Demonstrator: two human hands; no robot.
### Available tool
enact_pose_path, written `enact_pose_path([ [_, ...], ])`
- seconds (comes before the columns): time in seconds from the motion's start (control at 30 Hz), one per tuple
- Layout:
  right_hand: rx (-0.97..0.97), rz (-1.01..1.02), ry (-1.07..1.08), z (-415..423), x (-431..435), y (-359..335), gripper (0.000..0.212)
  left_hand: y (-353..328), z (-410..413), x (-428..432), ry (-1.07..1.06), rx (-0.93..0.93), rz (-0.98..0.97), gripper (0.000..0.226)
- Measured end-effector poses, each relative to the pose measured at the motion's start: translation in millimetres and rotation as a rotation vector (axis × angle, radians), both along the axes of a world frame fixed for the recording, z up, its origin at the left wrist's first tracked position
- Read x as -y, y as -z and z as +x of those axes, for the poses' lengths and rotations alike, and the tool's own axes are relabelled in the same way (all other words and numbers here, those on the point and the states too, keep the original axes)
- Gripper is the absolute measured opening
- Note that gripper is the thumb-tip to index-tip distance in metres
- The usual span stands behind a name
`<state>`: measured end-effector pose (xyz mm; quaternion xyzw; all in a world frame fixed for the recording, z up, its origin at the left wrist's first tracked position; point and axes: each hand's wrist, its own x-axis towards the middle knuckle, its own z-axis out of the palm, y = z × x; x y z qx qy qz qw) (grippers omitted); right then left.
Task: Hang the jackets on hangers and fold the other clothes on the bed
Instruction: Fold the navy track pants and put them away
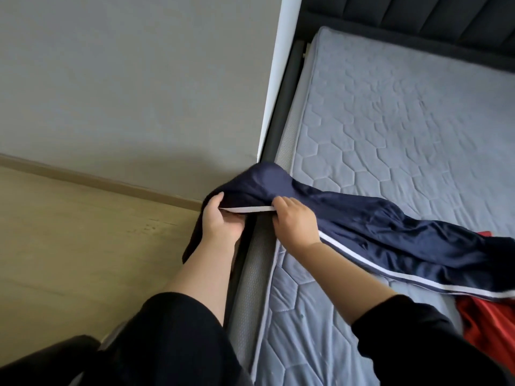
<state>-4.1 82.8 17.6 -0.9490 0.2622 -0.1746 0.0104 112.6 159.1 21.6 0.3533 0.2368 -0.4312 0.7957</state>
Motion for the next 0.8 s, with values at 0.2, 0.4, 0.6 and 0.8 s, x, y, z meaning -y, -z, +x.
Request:
enact_pose_path([
  [0.2, -0.243, -0.012, -0.110, -19.6, -17.3, 13.4, 0.035, 1.4, 4.2, -14.9, 0.114, 0.140, 0.358, 0.043],
  [0.4, -0.331, -0.023, -0.165, -25.8, -31.4, 34.0, 0.020, 30.3, 26.0, -29.9, 0.313, 0.338, 0.645, 0.054],
  [0.6, -0.465, 0.210, -0.058, -38.0, -26.0, 42.8, 0.036, 23.0, 31.3, -38.1, 0.127, 0.261, 0.452, 0.063],
  [0.8, -0.433, 0.340, 0.086, -46.0, -28.2, 43.0, 0.071, -8.0, 23.8, -36.4, 0.039, 0.183, 0.000, 0.018],
])
